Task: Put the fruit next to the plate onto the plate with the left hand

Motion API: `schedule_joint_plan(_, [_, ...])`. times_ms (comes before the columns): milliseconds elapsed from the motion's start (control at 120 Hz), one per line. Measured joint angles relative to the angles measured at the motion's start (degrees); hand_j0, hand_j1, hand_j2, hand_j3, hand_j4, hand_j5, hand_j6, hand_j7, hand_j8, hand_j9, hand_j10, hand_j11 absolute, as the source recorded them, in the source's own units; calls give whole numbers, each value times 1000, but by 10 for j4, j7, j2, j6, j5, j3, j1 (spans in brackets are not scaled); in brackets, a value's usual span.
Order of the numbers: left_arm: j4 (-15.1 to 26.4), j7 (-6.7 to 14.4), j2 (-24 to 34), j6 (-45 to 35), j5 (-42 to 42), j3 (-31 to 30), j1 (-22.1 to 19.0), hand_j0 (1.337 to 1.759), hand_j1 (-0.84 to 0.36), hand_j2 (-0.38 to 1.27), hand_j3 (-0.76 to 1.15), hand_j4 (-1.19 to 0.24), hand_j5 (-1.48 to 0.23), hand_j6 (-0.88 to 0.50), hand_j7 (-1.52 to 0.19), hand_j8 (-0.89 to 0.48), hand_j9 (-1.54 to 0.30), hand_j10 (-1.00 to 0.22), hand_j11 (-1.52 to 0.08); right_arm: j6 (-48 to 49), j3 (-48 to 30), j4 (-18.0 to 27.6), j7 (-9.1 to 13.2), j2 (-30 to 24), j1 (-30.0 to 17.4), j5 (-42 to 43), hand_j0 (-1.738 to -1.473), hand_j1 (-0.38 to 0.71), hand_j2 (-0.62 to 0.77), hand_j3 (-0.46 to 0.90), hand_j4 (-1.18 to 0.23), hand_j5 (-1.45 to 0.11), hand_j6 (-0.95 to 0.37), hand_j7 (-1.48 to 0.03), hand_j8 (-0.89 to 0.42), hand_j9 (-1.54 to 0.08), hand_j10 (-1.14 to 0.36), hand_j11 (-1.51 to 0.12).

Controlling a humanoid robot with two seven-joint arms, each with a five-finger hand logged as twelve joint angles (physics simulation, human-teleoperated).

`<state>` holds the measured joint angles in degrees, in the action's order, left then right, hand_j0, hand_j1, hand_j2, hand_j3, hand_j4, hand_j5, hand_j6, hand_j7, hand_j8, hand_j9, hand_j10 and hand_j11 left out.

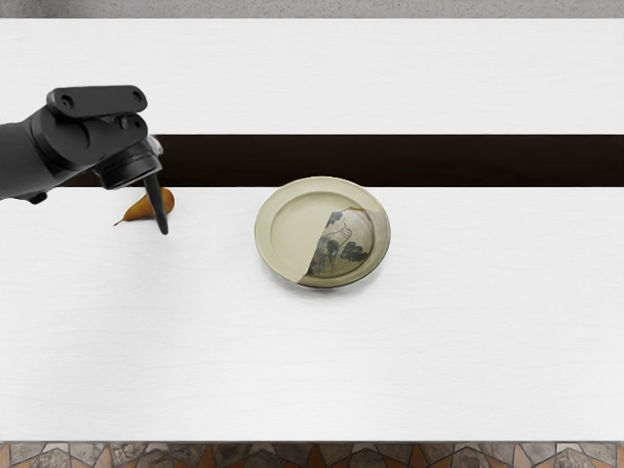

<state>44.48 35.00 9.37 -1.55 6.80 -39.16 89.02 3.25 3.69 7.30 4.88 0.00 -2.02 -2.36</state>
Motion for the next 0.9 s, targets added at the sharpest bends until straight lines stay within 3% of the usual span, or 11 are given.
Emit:
schedule_joint_plan(350, [-47, 0, -16, -1, 5, 2, -21, 1658, 338, 3, 0, -12, -13, -13, -13, -12, -12, -11, -12, 0, 0, 0, 0, 0, 0, 0, -1658, -320, -5, 0, -24, -31, -24, -31, -24, -31, -24, -31])
schedule_joint_plan(650, [-54, 0, -20, -1, 8, 2, -29, 1658, 159, 33, 0, -162, -207, -163, -207, -162, -207, -161, -207, 0, 0, 0, 0, 0, 0, 0, -1658, -320, -5, 0, -24, -31, -24, -31, -24, -31, -24, -31])
schedule_joint_plan(900, [-63, 0, -23, -1, 21, 2, -38, 1658, 96, 44, 0, -215, -276, -216, -276, -216, -276, -215, -276, 0, 0, 0, 0, 0, 0, 0, -1658, -320, -5, 0, -24, -31, -24, -31, -24, -31, -24, -31])
